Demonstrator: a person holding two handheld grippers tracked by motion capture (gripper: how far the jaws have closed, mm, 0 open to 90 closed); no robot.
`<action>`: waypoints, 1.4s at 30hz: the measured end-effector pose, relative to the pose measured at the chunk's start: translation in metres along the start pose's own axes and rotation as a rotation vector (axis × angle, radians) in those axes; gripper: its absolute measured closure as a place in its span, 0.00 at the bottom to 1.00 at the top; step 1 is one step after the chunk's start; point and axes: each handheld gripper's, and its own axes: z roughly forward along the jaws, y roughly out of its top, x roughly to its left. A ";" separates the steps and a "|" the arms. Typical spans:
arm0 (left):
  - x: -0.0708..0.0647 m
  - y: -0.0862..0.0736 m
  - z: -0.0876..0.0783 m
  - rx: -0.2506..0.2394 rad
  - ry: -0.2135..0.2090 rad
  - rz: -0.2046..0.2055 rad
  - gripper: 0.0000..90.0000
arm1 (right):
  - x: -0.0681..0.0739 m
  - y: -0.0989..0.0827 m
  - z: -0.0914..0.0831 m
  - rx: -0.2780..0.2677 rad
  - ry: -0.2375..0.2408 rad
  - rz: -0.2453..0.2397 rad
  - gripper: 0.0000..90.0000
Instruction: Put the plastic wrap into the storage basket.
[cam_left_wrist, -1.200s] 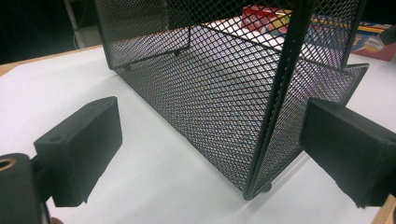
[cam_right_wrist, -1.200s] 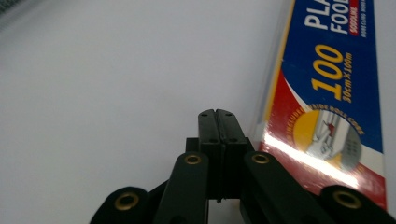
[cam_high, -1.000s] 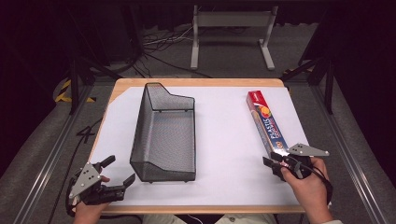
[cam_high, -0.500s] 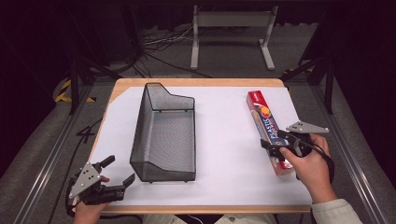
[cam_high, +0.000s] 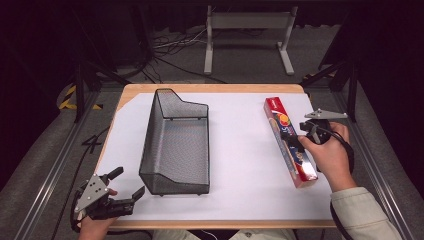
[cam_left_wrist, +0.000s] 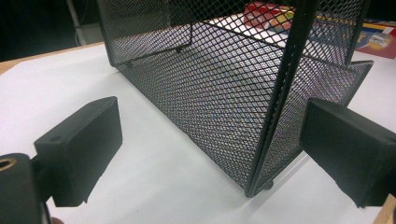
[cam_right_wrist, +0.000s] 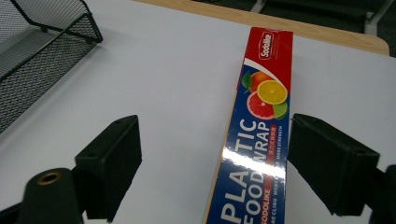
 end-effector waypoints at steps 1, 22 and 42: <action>0.001 0.000 0.000 0.001 0.001 0.003 0.07 | -0.002 0.002 0.003 0.008 -0.008 0.002 0.20; 0.001 -0.001 -0.002 0.002 0.009 0.004 0.08 | -0.023 -0.015 0.069 0.252 -0.075 0.075 0.13; 0.001 -0.002 -0.002 -0.001 0.013 0.000 0.08 | -0.018 -0.017 0.078 0.421 -0.140 0.101 0.41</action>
